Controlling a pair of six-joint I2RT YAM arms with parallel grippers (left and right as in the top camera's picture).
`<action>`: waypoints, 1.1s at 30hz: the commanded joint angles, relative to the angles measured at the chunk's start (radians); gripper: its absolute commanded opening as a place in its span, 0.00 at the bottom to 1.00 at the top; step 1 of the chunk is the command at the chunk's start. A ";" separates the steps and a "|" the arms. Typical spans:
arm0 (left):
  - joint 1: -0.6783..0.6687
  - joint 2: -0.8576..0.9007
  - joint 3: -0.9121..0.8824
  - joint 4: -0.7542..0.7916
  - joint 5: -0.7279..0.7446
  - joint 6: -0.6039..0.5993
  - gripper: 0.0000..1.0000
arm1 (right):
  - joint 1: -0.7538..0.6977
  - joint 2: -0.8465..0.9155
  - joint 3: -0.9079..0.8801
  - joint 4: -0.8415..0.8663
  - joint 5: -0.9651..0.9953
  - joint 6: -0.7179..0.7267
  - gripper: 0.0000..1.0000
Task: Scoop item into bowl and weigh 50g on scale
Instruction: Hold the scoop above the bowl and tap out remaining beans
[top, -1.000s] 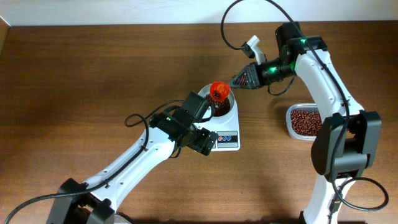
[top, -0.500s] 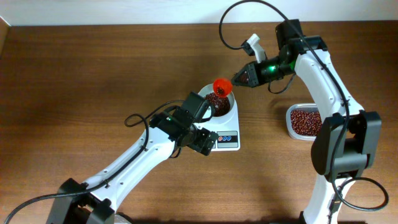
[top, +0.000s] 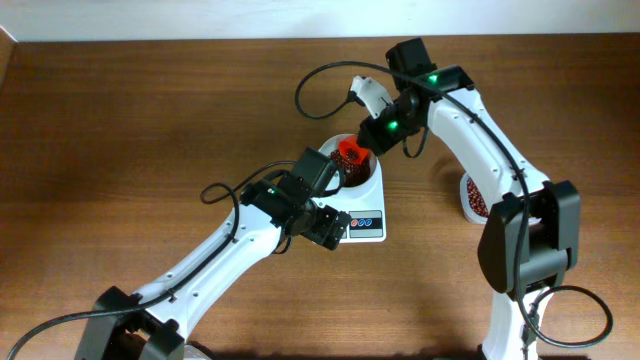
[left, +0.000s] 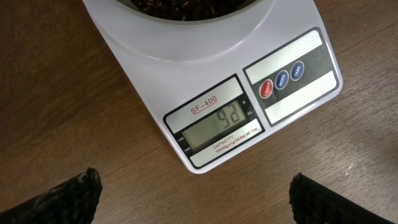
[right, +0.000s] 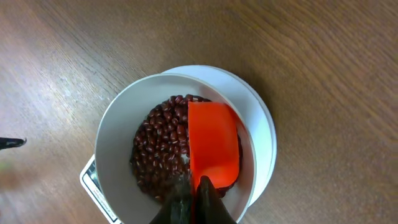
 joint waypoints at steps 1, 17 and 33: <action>-0.006 -0.014 -0.004 0.002 -0.007 -0.010 0.99 | 0.014 0.009 -0.013 -0.002 0.053 -0.024 0.04; -0.006 -0.014 -0.004 0.002 -0.007 -0.010 0.99 | 0.014 0.009 -0.054 -0.121 -0.114 -0.044 0.04; -0.006 -0.014 -0.004 0.002 -0.007 -0.010 0.99 | -0.185 0.009 -0.009 -0.117 -0.599 0.188 0.04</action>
